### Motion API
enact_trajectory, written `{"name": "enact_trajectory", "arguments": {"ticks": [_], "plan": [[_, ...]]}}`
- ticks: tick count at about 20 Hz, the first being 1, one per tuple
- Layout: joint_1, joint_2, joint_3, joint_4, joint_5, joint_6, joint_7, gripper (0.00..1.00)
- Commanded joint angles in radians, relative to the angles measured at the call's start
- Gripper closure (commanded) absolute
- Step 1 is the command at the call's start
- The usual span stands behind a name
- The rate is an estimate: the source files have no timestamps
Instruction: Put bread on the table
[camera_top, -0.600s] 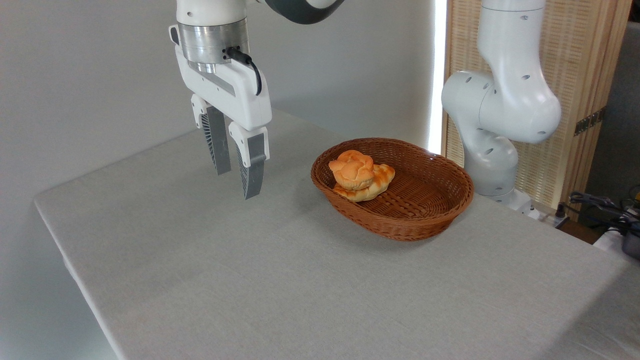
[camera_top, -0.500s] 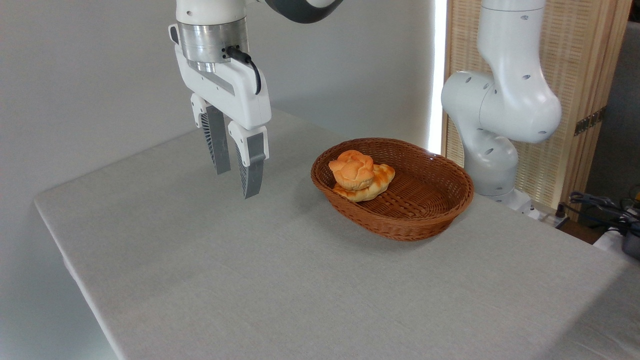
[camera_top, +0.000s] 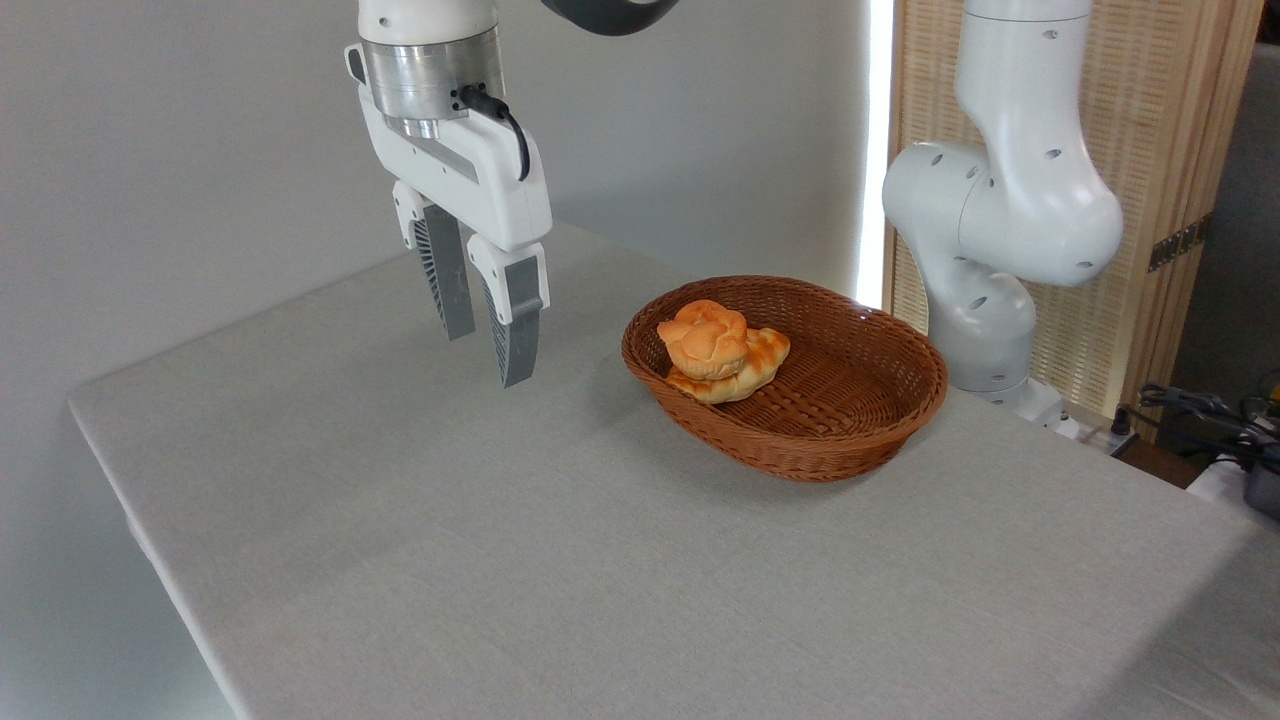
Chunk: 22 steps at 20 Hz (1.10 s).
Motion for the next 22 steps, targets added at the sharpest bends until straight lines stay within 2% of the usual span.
{"name": "enact_trajectory", "arguments": {"ticks": [1,18,22], "plan": [[0.011,-0.007,-0.014,0.005,-0.015,-0.031,-0.001,0.00],[0.008,-0.027,-0.015,-0.018,-0.015,-0.034,-0.003,0.00],[0.005,-0.062,-0.015,-0.062,-0.015,-0.031,-0.001,0.00]]}}
